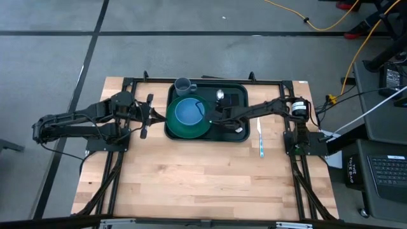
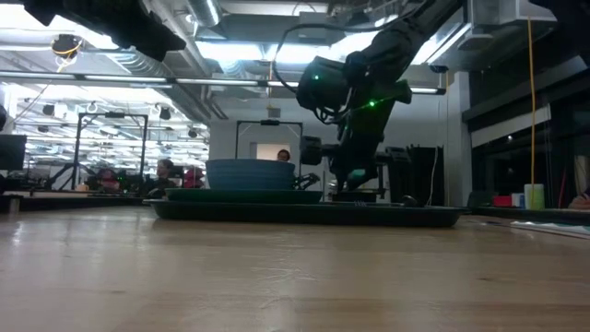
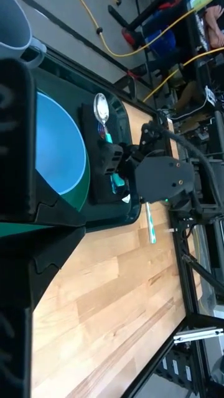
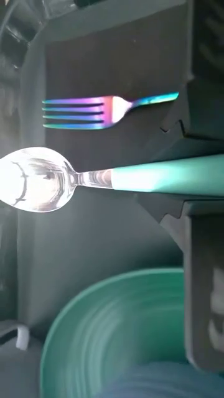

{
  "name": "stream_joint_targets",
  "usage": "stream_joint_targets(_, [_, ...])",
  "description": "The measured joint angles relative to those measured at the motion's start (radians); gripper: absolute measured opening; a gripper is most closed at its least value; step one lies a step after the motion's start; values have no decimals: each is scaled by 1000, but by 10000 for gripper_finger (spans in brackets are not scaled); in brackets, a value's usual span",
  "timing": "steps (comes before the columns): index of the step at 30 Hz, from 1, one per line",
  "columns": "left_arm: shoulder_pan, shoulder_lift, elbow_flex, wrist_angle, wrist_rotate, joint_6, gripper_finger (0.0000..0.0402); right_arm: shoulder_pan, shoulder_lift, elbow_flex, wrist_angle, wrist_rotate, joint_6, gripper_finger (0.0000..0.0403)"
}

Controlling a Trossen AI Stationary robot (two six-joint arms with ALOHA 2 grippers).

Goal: Set up tray
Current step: Put the green spoon on the black napkin to the left of the blue fork

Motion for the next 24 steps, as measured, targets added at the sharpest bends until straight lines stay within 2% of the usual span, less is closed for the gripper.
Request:
stream_joint_targets(12, [0, 0, 0, -1, 0, 0, 8, -21, 6, 0, -4, -26, 25, 55])
stream_joint_targets(24, [0, 0, 0, -2, 0, 0, 6, -21, 14, 0, -17, 4, 80, 55])
